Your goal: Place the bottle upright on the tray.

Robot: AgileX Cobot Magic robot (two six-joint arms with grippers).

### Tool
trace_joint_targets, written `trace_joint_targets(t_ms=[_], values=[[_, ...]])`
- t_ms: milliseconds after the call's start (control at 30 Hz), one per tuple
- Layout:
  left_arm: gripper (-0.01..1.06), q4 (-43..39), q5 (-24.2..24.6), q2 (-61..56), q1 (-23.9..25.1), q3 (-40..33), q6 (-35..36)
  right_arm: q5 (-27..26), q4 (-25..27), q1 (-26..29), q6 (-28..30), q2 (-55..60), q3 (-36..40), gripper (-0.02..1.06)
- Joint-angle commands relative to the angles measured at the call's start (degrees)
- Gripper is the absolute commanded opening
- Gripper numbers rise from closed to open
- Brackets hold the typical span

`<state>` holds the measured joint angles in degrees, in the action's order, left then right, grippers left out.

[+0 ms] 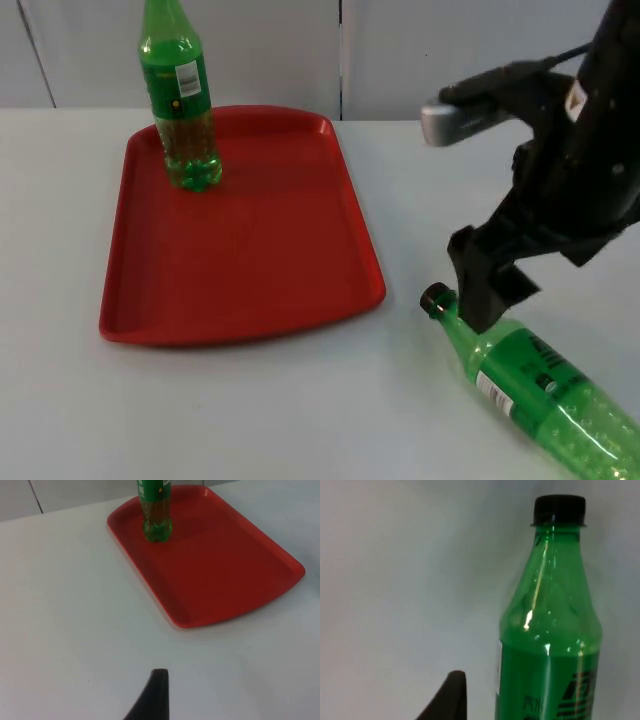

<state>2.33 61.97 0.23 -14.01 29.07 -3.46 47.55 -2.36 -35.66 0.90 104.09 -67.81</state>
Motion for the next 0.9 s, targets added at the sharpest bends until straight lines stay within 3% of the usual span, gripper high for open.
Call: trace_joint_targets(t_ms=[0,100,467,567,867], values=[[0.88,0.02,-0.16,-0.23,0.12,-0.33,0.31,-2.67,-0.51,-0.21,-0.25,1.01,0.25,1.05],[0.88,0.02,-0.16,-0.23,0.12,-0.33,0.31,-7.49,-1.70,-0.21,-0.25,1.01,2.28,1.05],[0.88,0.02,-0.16,-0.23,0.12,-0.33,0.31,-10.72,-2.29,-0.21,0.03,2.92,5.97,1.05],[0.88,0.02,-0.16,-0.23,0.12,-0.33,0.31,-16.92,-2.06,-0.21,0.03,2.92,9.73,1.05],[0.88,0.02,-0.16,-0.23,0.12,-0.33,0.31,-17.32,-1.99,-0.11,0.03,6.62,9.99,1.05]])
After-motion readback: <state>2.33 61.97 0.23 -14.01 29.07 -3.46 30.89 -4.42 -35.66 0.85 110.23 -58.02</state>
